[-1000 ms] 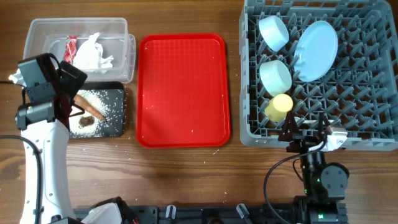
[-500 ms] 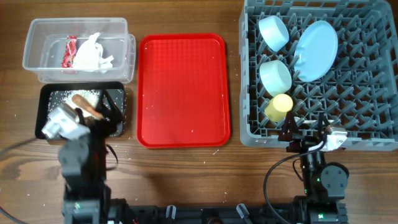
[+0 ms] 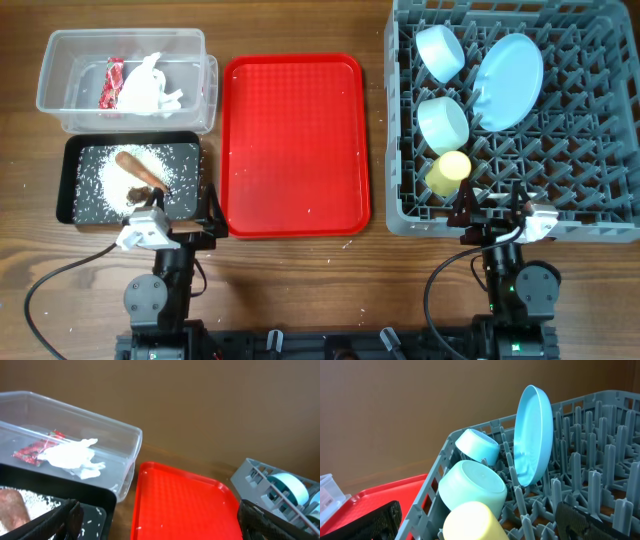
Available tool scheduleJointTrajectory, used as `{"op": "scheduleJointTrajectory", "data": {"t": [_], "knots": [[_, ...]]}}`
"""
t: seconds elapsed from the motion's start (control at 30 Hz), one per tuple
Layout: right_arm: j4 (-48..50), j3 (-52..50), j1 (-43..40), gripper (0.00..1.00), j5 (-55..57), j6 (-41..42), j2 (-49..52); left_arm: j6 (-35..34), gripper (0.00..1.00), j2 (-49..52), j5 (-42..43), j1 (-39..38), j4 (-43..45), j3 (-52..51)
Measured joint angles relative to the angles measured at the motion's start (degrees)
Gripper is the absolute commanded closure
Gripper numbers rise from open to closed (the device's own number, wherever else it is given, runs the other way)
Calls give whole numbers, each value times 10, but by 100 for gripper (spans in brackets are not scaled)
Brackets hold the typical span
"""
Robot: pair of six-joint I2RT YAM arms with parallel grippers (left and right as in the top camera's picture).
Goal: Sort waste into correct bins and load items into the dishwasher rack
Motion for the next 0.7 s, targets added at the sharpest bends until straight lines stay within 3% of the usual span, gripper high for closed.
{"op": "scheduleJointTrajectory", "data": {"t": [0.17,0.7], "knots": [[0,0,0,0,0,0,0,0,0,-4,0,0,-42,-2],[0,0,0,0,0,0,0,0,0,-4,0,0,-42,-2]]}}
